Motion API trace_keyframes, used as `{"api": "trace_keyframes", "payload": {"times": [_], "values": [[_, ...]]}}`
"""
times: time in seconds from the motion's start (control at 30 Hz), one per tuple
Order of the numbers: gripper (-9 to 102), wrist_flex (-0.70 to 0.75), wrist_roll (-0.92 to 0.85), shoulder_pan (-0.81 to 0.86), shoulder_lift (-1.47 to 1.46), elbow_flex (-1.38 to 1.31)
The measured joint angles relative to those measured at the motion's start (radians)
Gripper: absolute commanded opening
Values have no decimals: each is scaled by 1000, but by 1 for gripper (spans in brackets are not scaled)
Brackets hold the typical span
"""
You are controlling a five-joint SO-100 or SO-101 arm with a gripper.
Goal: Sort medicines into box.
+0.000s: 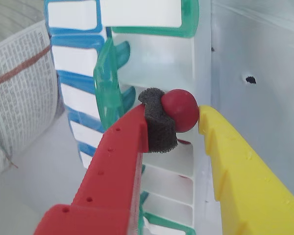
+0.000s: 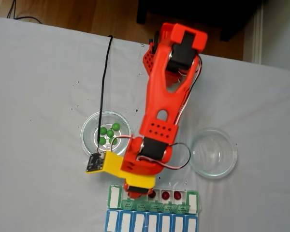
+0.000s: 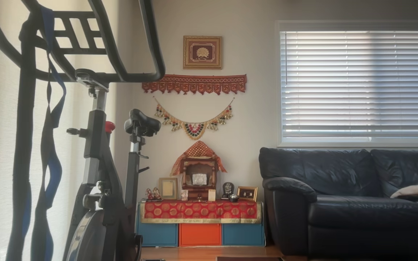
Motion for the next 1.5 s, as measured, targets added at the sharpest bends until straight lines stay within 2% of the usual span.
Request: {"api": "trace_keyframes", "payload": {"times": [0.5,0.87,1.07,1.3,1.4,1.5], "values": [[1,0,2,3,-101,-118],[26,118,21,-6,-209,-275],[30,160,17,-6,-216,-295],[28,219,-6,-6,-216,-328],[20,224,-6,-6,-216,-328],[4,256,-18,-6,-216,-328]]}}
